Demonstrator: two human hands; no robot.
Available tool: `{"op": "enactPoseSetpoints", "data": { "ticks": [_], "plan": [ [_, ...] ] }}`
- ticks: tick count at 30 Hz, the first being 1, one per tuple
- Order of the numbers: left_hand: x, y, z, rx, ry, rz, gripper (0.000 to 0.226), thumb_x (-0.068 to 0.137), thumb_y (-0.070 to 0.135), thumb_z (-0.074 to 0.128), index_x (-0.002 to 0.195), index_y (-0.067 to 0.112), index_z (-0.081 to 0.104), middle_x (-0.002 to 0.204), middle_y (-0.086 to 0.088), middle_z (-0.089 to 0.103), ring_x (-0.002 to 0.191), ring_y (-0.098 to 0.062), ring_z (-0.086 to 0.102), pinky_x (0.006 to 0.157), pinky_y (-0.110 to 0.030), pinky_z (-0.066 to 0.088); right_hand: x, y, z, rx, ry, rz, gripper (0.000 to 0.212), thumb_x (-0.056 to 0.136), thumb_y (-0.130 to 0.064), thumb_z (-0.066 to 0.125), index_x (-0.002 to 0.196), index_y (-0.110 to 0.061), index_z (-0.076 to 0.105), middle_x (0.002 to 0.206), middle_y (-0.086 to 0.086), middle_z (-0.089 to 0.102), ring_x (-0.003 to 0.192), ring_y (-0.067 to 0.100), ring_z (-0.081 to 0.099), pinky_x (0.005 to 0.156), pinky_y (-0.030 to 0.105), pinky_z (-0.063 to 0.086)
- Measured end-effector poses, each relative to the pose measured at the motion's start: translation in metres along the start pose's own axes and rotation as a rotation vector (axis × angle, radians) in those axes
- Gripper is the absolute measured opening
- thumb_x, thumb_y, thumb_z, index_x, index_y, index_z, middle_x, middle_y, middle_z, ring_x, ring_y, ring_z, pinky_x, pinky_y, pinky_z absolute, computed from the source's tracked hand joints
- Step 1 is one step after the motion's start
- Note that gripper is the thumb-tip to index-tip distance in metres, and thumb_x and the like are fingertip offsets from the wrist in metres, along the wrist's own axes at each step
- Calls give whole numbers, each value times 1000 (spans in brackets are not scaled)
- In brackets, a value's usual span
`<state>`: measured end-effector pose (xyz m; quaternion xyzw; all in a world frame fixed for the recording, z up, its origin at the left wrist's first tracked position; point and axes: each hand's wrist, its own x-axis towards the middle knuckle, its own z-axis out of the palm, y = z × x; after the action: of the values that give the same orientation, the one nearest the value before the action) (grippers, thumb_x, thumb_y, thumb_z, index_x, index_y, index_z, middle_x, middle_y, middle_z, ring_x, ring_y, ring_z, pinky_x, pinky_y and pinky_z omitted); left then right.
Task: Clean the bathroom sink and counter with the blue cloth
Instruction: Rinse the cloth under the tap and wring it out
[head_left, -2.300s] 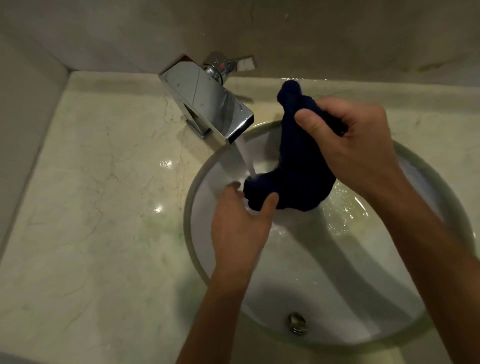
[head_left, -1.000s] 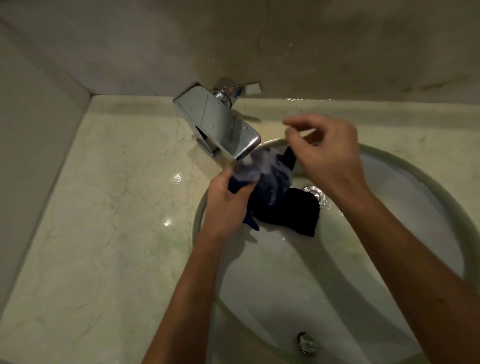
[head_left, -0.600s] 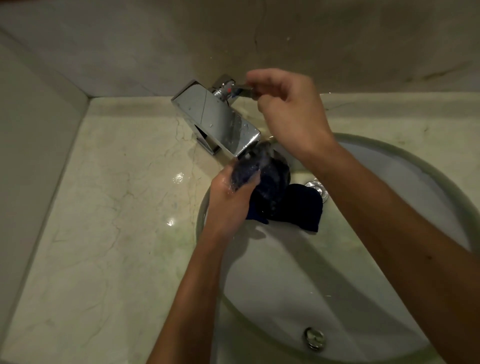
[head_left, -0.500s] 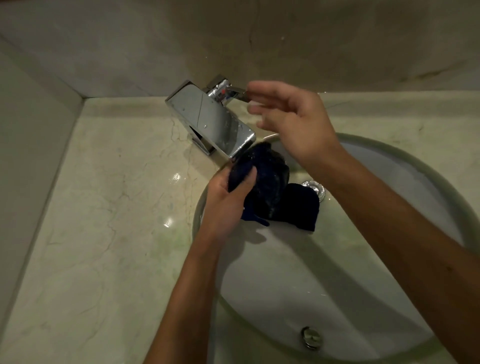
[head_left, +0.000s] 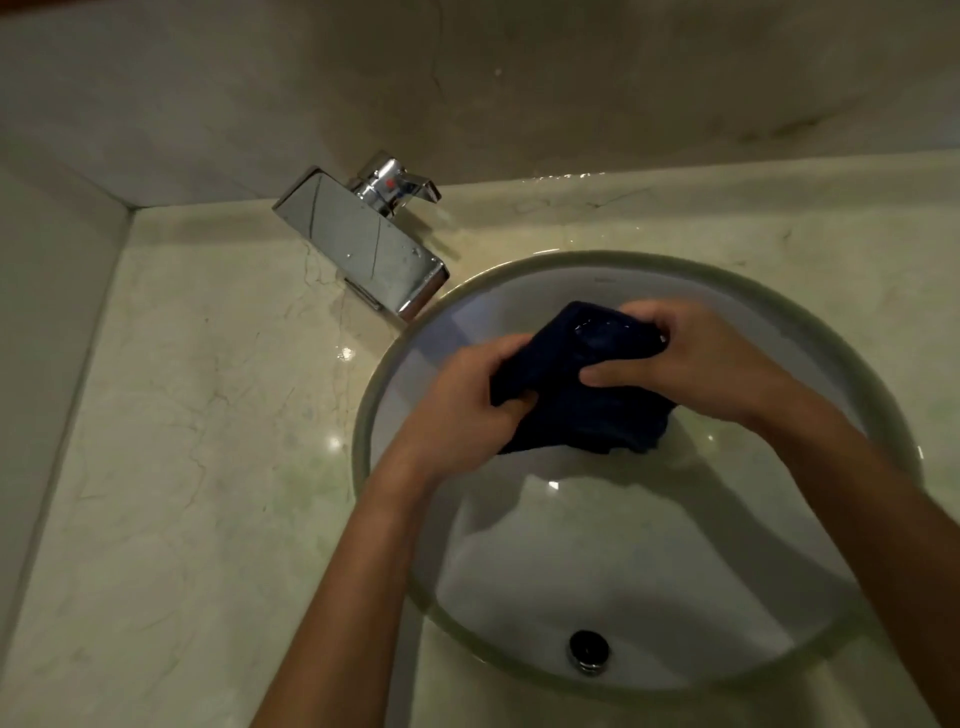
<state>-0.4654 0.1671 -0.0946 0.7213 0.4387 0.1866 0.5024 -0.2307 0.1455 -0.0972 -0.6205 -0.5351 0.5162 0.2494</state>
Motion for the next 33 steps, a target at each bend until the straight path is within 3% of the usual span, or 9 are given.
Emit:
{"op": "enactPoseSetpoints", "data": {
  "ticks": [2,5,7,10,16,20,25,29,33],
  "plan": [
    [3,12,8,75,122,90,57,80,-18,56,127,12,69,113,5,74,105,0,68,90,-16,52,-9,5,-7,50,38,4,32,72,-28,89,100,-23,75,91,-7,77,83,7,74,76,32,64],
    [6,11,13,81,276,131,55,76,-10,54,123,12,71,111,5,75,105,-6,70,90,-27,57,-25,6,-17,119,40,-78,40,68,-34,85,102,-16,74,96,1,78,90,16,74,82,34,62],
    [6,10,13,16,314,57,52,76,-7,54,120,17,72,110,5,75,104,-9,71,91,-36,58,-31,4,-23,222,62,-139,29,74,-24,82,100,-15,74,95,0,78,90,18,74,78,26,61],
    [4,23,11,-200,289,-5,40,84,-3,57,110,23,73,103,9,76,99,-11,72,86,-29,57,-36,-1,-28,378,113,-189,23,84,-7,74,107,-11,71,96,-2,77,91,13,72,78,20,58],
    [7,72,4,-236,308,43,33,92,-11,55,110,8,73,100,7,76,97,-10,70,83,-23,54,-24,12,-9,667,66,78,64,75,-31,86,132,-14,61,120,5,72,101,23,68,82,35,51],
    [9,104,-2,-176,326,31,35,90,-11,56,105,14,76,94,12,77,92,-4,71,82,-19,54,-26,-5,26,636,82,214,29,94,-32,65,106,-6,72,106,14,76,97,30,69,81,34,50],
    [3,129,-29,-155,318,-18,30,95,-1,60,101,24,76,92,15,77,91,-2,71,77,-15,51,-54,-39,19,610,247,113,19,106,-19,53,108,-25,71,94,-15,78,89,-1,72,70,11,51],
    [6,117,-46,72,260,-65,20,94,14,67,109,22,78,100,11,78,98,-3,71,87,-22,53,-81,-64,-13,592,157,78,26,107,-26,50,123,-21,70,113,1,77,107,17,72,90,30,55],
    [8,99,-27,-52,180,-189,17,92,30,73,105,20,78,99,-4,79,92,-17,73,89,-42,58,-103,-100,-34,626,117,89,29,106,-27,51,118,-10,71,113,16,75,102,29,72,92,42,55]
  ]
}}
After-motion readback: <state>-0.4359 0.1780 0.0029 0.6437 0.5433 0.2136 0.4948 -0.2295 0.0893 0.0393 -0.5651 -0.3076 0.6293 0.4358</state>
